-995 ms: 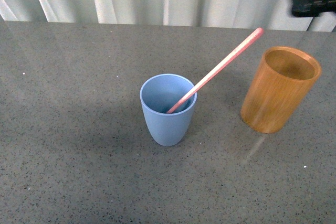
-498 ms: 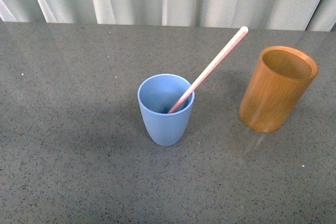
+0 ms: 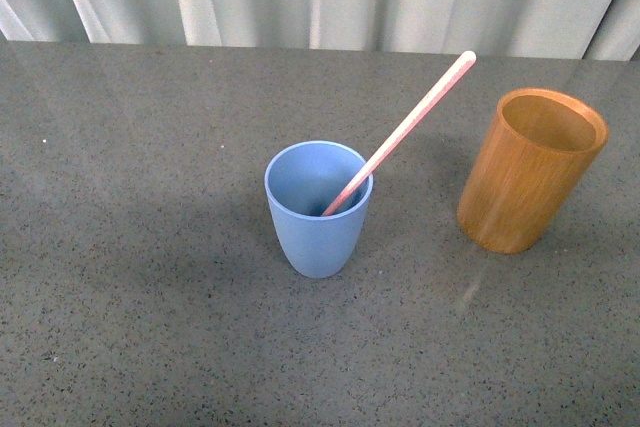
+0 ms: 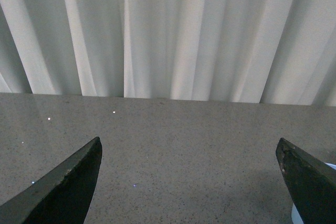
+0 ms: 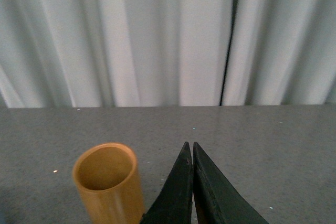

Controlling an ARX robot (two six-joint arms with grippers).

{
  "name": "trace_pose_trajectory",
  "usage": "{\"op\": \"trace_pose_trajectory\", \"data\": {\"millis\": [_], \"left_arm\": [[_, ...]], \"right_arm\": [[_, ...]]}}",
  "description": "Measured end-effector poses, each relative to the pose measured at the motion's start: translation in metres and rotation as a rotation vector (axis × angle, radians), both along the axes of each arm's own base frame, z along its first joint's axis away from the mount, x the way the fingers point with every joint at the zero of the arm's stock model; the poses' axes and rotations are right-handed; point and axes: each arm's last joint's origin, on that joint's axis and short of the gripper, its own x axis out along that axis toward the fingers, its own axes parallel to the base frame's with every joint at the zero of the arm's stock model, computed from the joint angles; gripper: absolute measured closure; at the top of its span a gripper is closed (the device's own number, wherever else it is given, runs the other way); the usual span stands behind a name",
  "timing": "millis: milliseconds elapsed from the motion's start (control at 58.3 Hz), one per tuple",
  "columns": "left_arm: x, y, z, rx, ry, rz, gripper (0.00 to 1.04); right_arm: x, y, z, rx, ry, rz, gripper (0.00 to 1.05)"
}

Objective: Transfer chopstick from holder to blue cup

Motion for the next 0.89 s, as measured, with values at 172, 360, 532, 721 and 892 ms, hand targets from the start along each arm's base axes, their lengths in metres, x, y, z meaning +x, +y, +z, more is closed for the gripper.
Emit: {"op": "trace_pose_trajectory", "data": {"millis": [172,360,532,721,892], "left_arm": [[0.000,0.000,0.000,0.000,0.000,-0.001,0.07],[0.000,0.000,0.000,0.000,0.000,-0.001,0.07],[0.000,0.000,0.000,0.000,0.000,-0.001,0.07],[0.000,0.000,0.000,0.000,0.000,-0.001,0.07],[0.000,0.000,0.000,0.000,0.000,-0.001,0.07]], "right_arm": [[-0.008,0.000,0.003,0.000,-0.010,0.003,1.04],[-0.015,0.000,0.005,0.000,-0.018,0.002,1.04],[-0.021,0.000,0.006,0.000,-0.023,0.002,1.04],[-0.026,0.000,0.007,0.000,-0.023,0.002,1.04],[-0.030,0.000,0.007,0.000,-0.024,0.002,1.04]]}}
